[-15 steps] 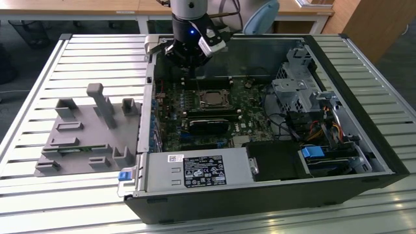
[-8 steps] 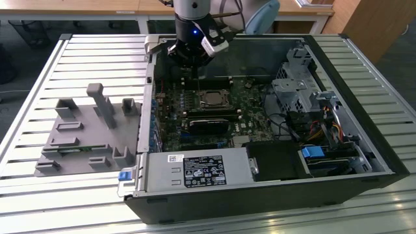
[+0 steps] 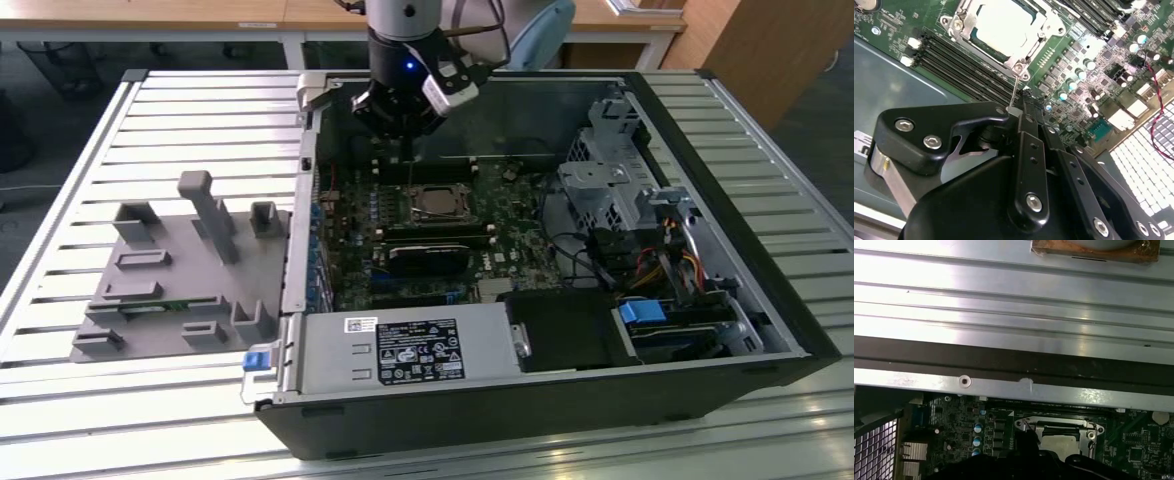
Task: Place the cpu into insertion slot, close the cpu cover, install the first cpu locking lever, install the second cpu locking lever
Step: 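Install the first cpu locking lever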
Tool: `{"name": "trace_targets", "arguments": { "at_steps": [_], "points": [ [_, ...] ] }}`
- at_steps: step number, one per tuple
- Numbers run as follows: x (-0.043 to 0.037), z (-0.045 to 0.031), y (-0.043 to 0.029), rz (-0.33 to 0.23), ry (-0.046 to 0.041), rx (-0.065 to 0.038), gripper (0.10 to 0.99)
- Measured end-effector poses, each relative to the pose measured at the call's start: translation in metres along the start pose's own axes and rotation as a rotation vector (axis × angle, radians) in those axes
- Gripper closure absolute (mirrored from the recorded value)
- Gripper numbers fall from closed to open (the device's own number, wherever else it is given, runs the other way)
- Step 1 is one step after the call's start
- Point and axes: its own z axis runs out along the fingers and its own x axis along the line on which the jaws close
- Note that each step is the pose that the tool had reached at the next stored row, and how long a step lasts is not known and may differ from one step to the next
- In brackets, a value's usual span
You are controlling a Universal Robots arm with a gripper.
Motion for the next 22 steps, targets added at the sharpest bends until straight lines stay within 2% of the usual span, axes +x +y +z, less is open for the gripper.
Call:
{"name": "trace_targets", "arguments": {
  "at_steps": [14, 15, 18, 19, 22],
  "points": [
    [-0.0139, 0.0011, -0.001, 0.002, -0.0004, -0.002, 0.98],
    [-0.0141, 0.0014, -0.0011, 0.003, -0.0007, -0.009, 0.98],
    [-0.0142, 0.0031, -0.0014, 0.008, -0.0029, -0.041, 0.98],
    [-0.0144, 0.0039, -0.0014, 0.01, -0.0033, -0.044, 0.98],
    [-0.016, 0.0055, -0.0016, 0.017, -0.0034, -0.044, 0.98]
  ]
}}
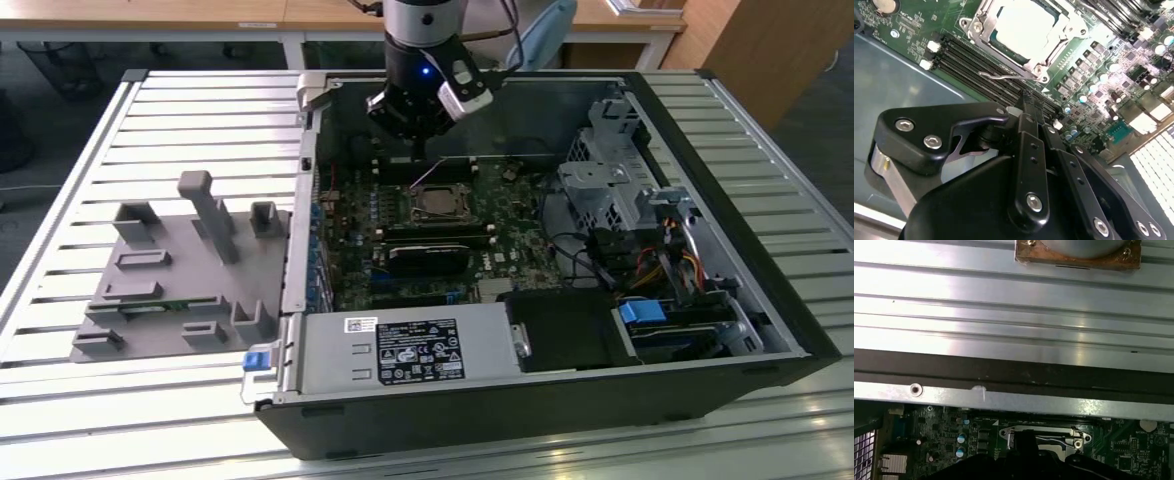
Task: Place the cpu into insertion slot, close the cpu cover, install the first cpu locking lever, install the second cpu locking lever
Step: 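Install the first cpu locking lever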
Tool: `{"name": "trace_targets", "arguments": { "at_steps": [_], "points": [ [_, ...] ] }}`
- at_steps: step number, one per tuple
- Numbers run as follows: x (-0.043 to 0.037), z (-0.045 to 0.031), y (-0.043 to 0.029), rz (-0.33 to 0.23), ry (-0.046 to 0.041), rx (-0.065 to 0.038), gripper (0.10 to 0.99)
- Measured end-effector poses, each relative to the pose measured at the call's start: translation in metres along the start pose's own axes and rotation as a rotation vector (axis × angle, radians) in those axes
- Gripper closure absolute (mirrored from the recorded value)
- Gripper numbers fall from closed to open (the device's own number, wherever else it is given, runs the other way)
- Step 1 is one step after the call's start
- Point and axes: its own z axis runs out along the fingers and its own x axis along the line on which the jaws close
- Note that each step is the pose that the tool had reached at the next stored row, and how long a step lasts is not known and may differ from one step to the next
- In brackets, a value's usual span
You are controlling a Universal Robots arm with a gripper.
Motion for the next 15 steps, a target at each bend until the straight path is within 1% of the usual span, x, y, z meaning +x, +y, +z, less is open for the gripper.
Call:
{"name": "trace_targets", "arguments": {
  "at_steps": [8, 15],
  "points": [
    [-0.0056, 0.0077, -0.0006, 0.003, 0.0004, 0.0, 0.98],
    [-0.0127, 0.0101, -0.0011, 0.004, 0.0004, 0.0, 0.98]
  ]
}}
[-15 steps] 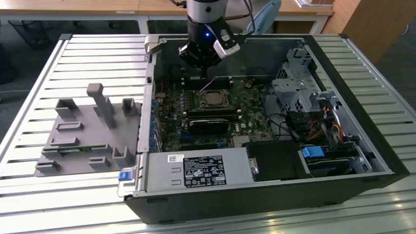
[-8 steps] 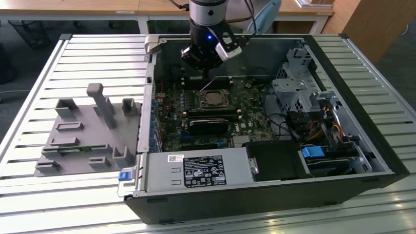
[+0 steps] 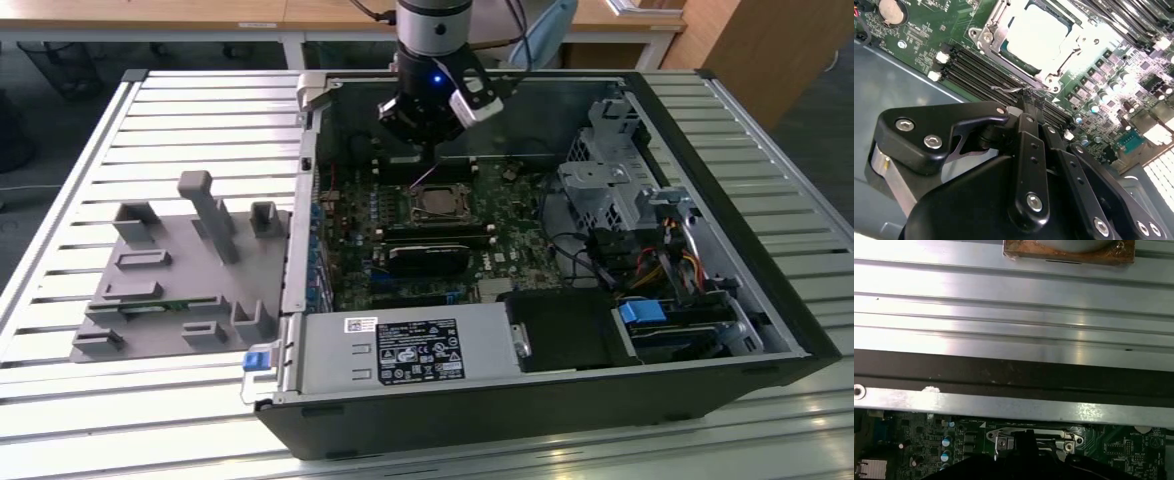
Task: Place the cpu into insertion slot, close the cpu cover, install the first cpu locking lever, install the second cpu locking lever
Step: 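Install the first cpu locking lever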
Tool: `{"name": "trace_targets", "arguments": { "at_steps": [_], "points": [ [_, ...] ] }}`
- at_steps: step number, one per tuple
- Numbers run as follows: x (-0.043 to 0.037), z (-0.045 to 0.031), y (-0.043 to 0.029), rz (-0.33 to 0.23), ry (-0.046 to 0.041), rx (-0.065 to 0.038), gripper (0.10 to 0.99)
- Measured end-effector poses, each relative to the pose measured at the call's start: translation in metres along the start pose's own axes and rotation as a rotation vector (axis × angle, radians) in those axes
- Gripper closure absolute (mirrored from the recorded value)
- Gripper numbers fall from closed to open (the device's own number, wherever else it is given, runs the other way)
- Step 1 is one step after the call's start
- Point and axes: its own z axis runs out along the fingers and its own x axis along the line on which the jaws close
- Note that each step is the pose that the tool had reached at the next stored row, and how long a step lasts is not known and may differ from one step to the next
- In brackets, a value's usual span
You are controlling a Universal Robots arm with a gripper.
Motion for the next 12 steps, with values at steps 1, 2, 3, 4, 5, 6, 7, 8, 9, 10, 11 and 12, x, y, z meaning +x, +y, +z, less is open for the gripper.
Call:
{"name": "trace_targets", "arguments": {
  "at_steps": [1, 2, 3, 4, 5, 6, 7, 8, 9, 10, 11, 12],
  "points": [
    [-0.0003, 0.0005, 0.0, 0.0, 0.0, 0.0, 0.98],
    [-0.0003, 0.0009, 0.0, 0.0, 0.0, 0.0, 0.98],
    [-0.0004, 0.0012, -0.0001, 0.0, 0.0, 0.0, 0.98],
    [-0.0004, 0.0016, -0.0001, 0.0, 0.0001, 0.0, 0.98],
    [-0.0007, 0.002, -0.0001, 0.0, 0.0001, 0.0, 0.98],
    [-0.001, 0.0024, -0.0002, 0.0, 0.0001, 0.0, 0.98],
    [-0.0014, 0.0027, -0.0001, 0.0, 0.0001, 0.0, 0.98],
    [-0.0019, 0.0031, 0.0, 0.0, 0.0001, 0.0, 0.98],
    [-0.0024, 0.0035, 0.0, 0.0, 0.0, 0.0, 0.98],
    [-0.003, 0.0038, 0.0001, 0.0, -0.0001, 0.0, 0.98],
    [-0.0037, 0.0041, 0.0001, 0.0, -0.0001, 0.0, 0.98],
    [-0.0043, 0.0043, 0.0001, 0.0, -0.0001, 0.0, 0.98]
  ]
}}
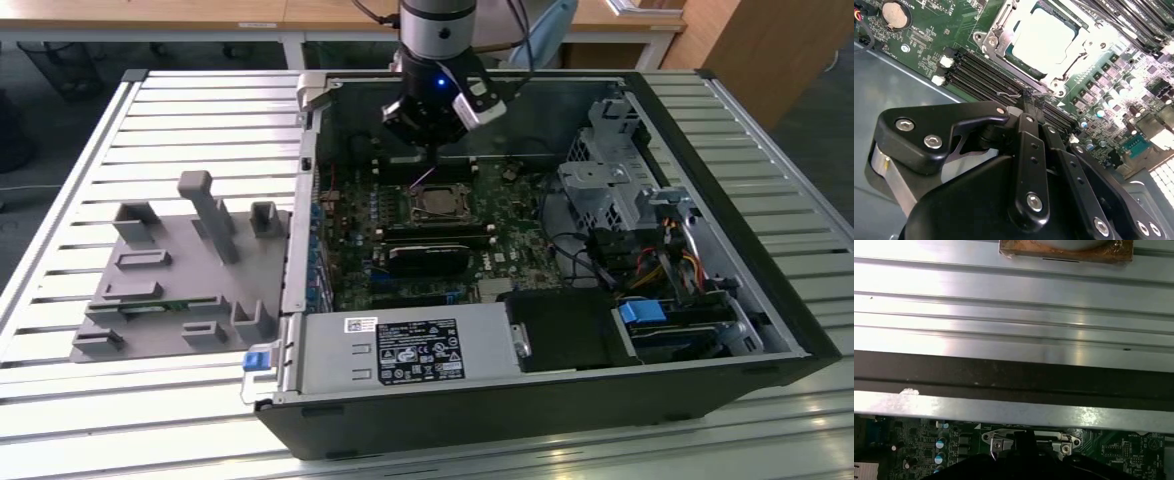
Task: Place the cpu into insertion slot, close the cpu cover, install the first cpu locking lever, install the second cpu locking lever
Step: 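Install the first cpu locking lever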
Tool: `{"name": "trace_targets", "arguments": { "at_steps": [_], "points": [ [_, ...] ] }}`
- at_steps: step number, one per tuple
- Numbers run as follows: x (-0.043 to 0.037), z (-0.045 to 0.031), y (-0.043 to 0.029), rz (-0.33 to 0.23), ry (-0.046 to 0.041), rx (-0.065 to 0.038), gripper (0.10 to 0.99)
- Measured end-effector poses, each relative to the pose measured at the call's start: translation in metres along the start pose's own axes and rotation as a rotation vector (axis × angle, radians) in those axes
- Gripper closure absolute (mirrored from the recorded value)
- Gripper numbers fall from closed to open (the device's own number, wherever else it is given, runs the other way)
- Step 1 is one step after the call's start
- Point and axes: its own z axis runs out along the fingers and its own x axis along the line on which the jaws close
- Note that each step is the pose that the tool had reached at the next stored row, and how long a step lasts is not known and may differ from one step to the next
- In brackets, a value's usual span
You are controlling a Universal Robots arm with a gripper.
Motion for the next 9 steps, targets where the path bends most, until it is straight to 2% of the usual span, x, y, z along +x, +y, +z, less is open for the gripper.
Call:
{"name": "trace_targets", "arguments": {
  "at_steps": [9],
  "points": [
    [-0.0044, 0.0024, 0.0005, 0.0, 0.0002, 0.0, 0.98]
  ]
}}
